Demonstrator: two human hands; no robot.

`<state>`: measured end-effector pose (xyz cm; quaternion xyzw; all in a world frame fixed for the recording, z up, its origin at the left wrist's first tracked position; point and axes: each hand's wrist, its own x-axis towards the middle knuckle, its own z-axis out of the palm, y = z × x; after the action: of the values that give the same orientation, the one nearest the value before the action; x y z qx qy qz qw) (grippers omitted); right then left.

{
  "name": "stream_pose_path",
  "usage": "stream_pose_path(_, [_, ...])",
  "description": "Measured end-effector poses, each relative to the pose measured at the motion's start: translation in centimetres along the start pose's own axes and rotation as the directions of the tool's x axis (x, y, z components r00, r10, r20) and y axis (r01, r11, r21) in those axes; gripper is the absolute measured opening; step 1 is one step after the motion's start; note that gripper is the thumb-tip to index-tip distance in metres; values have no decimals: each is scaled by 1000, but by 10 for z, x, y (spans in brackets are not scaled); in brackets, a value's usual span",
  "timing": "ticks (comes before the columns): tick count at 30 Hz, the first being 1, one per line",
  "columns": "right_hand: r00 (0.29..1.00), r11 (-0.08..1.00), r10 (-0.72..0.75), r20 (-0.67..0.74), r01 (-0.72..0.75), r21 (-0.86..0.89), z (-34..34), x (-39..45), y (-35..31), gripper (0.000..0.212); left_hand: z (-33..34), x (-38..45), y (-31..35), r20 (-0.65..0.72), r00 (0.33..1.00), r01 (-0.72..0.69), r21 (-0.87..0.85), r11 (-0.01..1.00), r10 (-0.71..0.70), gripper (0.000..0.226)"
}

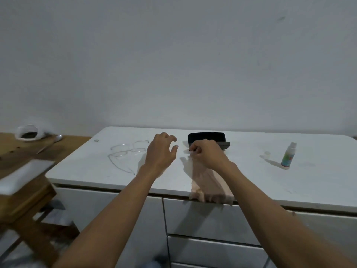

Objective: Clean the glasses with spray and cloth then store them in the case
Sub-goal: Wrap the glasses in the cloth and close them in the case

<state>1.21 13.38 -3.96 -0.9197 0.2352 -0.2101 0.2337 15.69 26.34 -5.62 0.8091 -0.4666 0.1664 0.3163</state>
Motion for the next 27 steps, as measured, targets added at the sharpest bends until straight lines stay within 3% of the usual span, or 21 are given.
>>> stream_pose_path(3, [993,995,-96,73,94,30,26,17,-34,25,-37,-4,-32,-53,997,55,51,997,-52,25])
stream_pose_path(6, [973,983,-185,138,185,9,50,32,-63,39,-73,-13,-64,-83,991,116,124,985,-106,44])
stream_pose_path(10, [954,970,-223,199,238,-56,72,44,-82,49,-103,-32,-103,19,992,115,288,951,-126,51])
stream_pose_path(13, [954,967,-215,211,238,-88,82,47,-83,44,-109,-46,-124,100,989,68,365,928,-112,40])
stream_pose_path(18, [969,972,-220,110,227,-59,94,45,-84,30,-105,-54,-138,25,999,30,339,940,-41,12])
stream_pose_path(23, [981,981,-190,-43,191,15,92,47,-80,22,-100,-47,-134,-107,994,7,359,933,33,7])
stream_pose_path(27, [969,978,-175,-175,191,79,74,48,-75,16,-98,-33,-118,-233,972,87,279,956,-20,8])
